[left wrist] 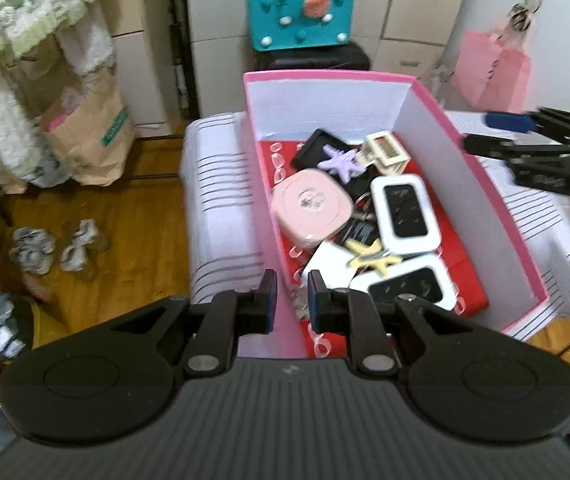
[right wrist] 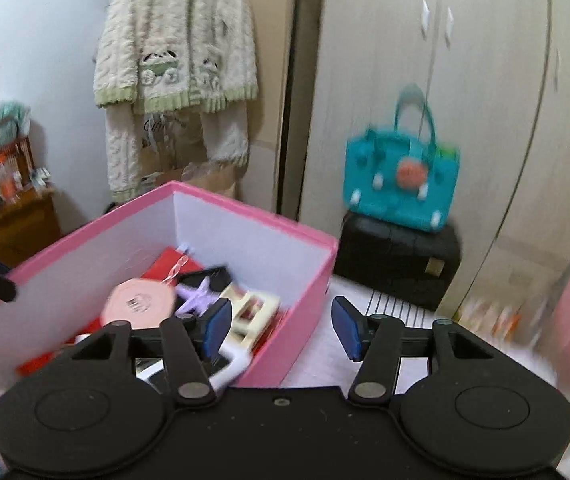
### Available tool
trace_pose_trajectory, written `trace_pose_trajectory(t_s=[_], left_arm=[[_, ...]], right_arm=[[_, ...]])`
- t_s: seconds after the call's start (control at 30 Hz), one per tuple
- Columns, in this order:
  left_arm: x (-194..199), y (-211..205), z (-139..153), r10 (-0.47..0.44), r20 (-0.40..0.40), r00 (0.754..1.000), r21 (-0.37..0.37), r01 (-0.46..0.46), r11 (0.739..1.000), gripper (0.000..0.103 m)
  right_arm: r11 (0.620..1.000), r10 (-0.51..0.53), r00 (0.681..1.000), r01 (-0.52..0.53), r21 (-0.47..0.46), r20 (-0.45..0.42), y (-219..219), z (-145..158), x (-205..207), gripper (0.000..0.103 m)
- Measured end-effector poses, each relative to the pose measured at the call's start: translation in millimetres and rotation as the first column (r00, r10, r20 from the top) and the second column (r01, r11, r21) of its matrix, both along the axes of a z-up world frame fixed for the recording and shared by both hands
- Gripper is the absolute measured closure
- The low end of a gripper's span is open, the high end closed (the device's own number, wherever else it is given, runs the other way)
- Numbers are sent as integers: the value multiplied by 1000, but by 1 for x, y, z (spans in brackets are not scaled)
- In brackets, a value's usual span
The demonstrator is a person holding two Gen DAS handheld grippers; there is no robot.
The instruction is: Organize rigid objects
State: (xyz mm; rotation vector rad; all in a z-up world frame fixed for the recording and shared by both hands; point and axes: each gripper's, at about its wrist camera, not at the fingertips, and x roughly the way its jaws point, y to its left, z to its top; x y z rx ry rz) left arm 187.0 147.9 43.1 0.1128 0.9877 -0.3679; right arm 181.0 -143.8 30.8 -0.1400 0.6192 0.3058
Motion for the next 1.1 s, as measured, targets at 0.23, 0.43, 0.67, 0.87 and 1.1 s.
trace_pose_trajectory(t_s=[0.23, 0.43, 0.67, 0.87, 1.1], left_arm=[[-26, 4, 29, 39, 27, 999, 36, -40, 999, 82], [-39, -19, 37, -14, 64, 998, 47, 11, 999, 46], [-41, -45, 41, -51, 144, 988, 54, 43, 998, 32], [-49, -60, 32, 20, 239, 971, -6, -19, 1000, 26], [-80, -92, 34, 67, 398, 915, 100, -116, 988, 7]], right_arm=[[991, 40, 980, -14, 134, -195, -33, 5, -28, 34], [990, 139, 973, -140, 4, -182, -19, -2, -58, 10], [988, 121, 976, -136, -68, -180, -16, 1, -73, 7], [1000, 15, 999, -14, -5, 36, -27, 9, -98, 7], [974, -38, 998, 46, 223, -40, -42, 24, -94, 7]])
